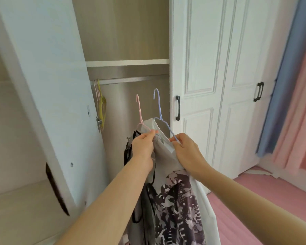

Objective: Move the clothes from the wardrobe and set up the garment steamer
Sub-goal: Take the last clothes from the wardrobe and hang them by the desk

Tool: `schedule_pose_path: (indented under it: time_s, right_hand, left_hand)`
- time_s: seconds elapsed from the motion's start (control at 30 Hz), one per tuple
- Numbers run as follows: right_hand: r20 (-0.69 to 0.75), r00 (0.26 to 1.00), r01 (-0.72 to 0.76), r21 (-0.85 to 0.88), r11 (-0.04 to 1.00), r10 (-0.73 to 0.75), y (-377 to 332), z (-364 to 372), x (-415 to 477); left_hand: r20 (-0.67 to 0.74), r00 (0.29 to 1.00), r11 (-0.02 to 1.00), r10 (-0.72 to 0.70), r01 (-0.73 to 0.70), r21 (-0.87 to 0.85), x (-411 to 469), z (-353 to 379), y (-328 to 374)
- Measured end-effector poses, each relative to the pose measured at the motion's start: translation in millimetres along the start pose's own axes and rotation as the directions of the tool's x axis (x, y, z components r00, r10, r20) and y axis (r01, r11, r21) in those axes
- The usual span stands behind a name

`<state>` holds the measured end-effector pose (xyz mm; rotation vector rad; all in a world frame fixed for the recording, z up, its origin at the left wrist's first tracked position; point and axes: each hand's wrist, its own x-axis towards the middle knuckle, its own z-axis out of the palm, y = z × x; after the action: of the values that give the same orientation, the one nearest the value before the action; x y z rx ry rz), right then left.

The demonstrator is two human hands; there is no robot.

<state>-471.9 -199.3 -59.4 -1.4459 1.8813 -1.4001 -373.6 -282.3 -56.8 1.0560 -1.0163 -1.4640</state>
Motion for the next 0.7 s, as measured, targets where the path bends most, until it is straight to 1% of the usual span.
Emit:
schedule_pose_path:
  time_s: [0.17, 0.27, 0.33, 0.4, 0.57, 0.7]
  right_hand:
    - [-0.03, 0.999, -0.011, -0.016, 1.0, 0.01, -12.5, -12.4, -77.6]
    - [-0.055, 0.998, -0.024, -0.04, 0.999, 0.022, -16.8, -19.3, -122.6]
    - [-0.074, 0.997, -0.036, -0.045, 0.998, 0.033, -20.4, -24.1, -150.8]
    - [-0.08, 0.996, -0.047, -0.052, 0.998, 0.042, -24.2, -28.8, -176.2]
    - [-0.083, 0.995, -0.064, -0.076, 0.995, 0.058, -35.1, -47.6, -232.1]
    - [-0.061, 0.995, -0.083, -0.089, 0.993, 0.077, -39.2, -65.4, -266.2]
  left_hand:
    - [0.048, 0.999, 0.999, -0.007, 0.006, 0.032, -58.6, -29.2, -10.2]
    - [0.142, 0.989, 0.997, -0.053, 0.061, -0.052, -99.8, -47.0, -15.1]
    - [0.235, 0.969, 0.985, -0.076, 0.109, -0.134, -129.1, -57.9, -16.2]
    - [0.295, 0.951, 0.974, -0.088, 0.144, -0.174, -153.1, -69.0, -19.1]
    - [0.384, 0.915, 0.957, -0.127, 0.215, -0.196, -207.3, -90.7, -22.8]
    - [0.486, 0.868, 0.958, -0.102, 0.218, -0.188, -236.9, -103.4, -23.3]
